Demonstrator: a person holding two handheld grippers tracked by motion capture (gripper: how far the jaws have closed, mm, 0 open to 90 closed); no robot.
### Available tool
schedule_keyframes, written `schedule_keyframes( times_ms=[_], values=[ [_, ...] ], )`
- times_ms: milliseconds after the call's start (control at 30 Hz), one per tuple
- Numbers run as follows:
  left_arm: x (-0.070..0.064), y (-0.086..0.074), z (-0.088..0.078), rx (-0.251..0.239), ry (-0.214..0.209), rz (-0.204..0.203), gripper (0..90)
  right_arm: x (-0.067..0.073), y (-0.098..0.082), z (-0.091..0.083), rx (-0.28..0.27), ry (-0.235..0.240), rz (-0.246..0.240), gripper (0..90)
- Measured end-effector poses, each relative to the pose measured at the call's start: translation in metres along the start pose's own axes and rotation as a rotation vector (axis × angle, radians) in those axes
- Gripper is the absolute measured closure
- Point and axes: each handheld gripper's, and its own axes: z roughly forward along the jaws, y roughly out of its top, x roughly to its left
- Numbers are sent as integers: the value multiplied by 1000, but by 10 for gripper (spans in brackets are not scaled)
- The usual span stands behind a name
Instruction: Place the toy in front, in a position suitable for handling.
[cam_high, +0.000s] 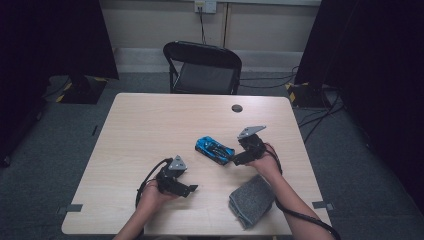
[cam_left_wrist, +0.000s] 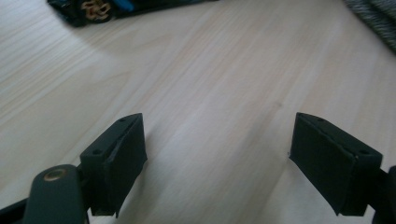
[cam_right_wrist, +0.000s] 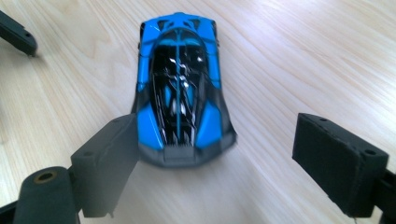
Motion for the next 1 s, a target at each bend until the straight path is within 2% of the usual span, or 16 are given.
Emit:
schedule_keyframes(
  times_ms=[100,200,267,400,533,767,1000],
  values=[
    [-8,7,2,22,-17,9,203,-3,-6,-7,-1,-10,7,145],
    [-22,18,6,6,-52,9,203,-5,-11,-11,-5,-13,21,145],
    [-32,27,8,-8,-63,28,204,-6,-13,-13,-5,-17,30,145],
    [-53,47,15,-48,-122,43,232,-6,-14,-17,-11,-27,34,145],
    [-75,62,26,-41,-161,85,250,-5,-14,-22,-12,-38,32,145],
    [-102,81,42,-34,-199,117,265,-10,-15,-33,-26,-69,52,145],
    [-116,90,65,-21,-214,135,288,-12,-16,-40,-26,-86,53,145]
  ],
)
